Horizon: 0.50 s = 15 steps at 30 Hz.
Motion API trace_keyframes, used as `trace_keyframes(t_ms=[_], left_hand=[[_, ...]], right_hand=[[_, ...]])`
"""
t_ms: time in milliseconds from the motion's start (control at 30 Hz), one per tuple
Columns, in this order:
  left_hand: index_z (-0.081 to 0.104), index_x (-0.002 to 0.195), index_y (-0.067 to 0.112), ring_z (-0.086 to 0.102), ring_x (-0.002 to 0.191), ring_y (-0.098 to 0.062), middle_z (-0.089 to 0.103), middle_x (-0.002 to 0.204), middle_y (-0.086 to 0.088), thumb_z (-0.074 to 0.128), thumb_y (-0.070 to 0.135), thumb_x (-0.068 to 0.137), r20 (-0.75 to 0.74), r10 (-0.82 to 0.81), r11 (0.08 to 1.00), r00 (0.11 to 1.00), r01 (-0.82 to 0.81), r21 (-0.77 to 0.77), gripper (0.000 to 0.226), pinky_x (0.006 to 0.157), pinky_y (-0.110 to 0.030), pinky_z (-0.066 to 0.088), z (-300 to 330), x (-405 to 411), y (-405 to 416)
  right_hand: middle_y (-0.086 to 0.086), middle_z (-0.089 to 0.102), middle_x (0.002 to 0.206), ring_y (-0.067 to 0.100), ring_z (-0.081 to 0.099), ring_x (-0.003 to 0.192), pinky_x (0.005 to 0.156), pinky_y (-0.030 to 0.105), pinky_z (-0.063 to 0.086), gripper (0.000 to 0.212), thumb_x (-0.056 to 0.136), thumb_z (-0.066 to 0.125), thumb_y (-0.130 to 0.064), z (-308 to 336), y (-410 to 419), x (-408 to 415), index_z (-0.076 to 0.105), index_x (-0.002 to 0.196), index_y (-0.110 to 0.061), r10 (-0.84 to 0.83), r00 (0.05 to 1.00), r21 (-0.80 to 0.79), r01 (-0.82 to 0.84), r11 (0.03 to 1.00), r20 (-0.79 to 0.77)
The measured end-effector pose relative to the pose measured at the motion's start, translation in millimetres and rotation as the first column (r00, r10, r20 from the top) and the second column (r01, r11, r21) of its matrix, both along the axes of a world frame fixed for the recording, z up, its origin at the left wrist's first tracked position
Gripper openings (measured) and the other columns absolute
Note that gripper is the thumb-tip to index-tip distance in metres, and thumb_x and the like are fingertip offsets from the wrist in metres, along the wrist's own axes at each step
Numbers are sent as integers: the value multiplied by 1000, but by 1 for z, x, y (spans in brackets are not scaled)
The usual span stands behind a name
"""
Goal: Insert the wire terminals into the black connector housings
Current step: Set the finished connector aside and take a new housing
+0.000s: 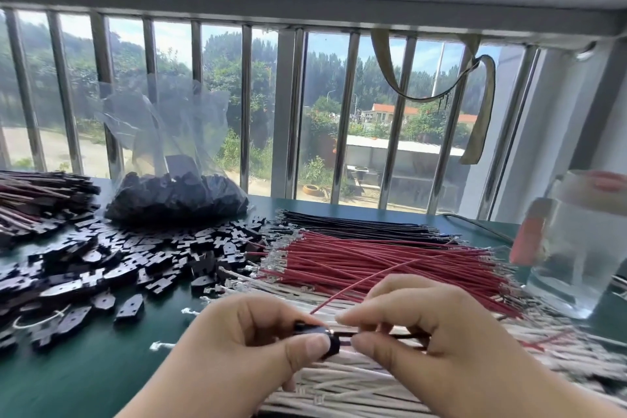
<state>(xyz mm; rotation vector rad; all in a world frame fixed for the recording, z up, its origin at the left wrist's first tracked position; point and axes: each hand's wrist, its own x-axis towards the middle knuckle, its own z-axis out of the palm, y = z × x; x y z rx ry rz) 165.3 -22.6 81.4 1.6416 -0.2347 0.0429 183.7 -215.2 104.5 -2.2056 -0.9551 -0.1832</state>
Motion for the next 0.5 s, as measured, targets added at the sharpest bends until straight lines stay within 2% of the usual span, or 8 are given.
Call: trace_keyframes(t_ms=[100,200,300,433,500], left_hand=[[76,67,20,48,33,-3,63,48,-4,78,33,49,6,-2,999,1000,1,44,22,36,-10,34,0,-2,1],[76,69,24,52,41,-4,64,51,-1,82,39,57,24,-13,995,1000,11,97,21,42,-12,37,-3,-1,1],[75,68,24,53,42,-5,63,49,-1,84,35,60,16,4,994,1000,-6,106,17,42,-12,38,-8,2,1],[74,72,23,58,47,-9,65,51,-3,80,37,56,39,-25,984,999,17,176,22,46,-15,41,-12,2,0],[74,73,20,56,42,-7,65,49,-6,81,31,63,15,-41,985,999,37,170,17,42,-13,39,-12,3,0]], right_hand=[[-21,64,77,-1,60,80,69,13,45,10,74,73,-41,-4,-3,13,70,81,-49,-21,999,-23,20,1000,-32],[-19,61,70,-1,58,77,68,10,41,5,73,72,-44,-2,-4,11,71,78,-45,15,1000,-19,-15,1000,-21],[-23,60,70,-6,55,83,73,7,35,9,76,73,-42,-6,-2,13,69,83,-45,22,998,-107,-15,994,62],[-13,62,77,6,56,81,89,21,30,17,75,64,-47,-10,0,13,65,91,-45,87,992,-160,-72,984,90],[-13,65,76,7,58,84,90,21,29,15,75,64,-46,-9,-3,14,67,89,-42,97,992,-152,-84,985,76]])
